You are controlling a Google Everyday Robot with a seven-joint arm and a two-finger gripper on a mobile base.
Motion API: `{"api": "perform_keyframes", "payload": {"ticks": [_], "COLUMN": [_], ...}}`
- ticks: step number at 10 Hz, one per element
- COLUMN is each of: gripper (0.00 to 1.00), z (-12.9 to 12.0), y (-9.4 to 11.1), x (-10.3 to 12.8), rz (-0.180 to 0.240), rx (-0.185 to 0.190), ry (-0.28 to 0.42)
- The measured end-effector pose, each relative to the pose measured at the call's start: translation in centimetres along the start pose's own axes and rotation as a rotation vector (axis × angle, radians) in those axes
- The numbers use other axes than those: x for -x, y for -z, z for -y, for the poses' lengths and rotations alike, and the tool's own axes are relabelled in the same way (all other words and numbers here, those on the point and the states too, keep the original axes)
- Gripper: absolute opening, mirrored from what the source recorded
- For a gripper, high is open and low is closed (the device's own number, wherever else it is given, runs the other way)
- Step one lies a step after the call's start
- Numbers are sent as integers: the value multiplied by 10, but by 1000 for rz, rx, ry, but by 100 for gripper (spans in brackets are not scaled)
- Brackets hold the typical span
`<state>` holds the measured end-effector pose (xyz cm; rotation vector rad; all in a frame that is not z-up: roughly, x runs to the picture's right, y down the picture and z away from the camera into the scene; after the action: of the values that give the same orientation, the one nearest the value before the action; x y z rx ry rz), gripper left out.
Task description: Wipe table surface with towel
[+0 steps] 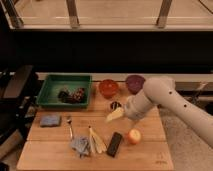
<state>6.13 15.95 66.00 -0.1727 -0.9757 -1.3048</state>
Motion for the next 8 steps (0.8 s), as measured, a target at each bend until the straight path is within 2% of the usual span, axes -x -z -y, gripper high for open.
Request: {"api": "perform_keyframes", "payload": {"ticks": [3,8], "gripper": [80,80], "z": [46,119], "y": [-35,-95], "x": [-2,8], "rz": [53,187], "rx": [-51,-124], "ry": [77,243]}}
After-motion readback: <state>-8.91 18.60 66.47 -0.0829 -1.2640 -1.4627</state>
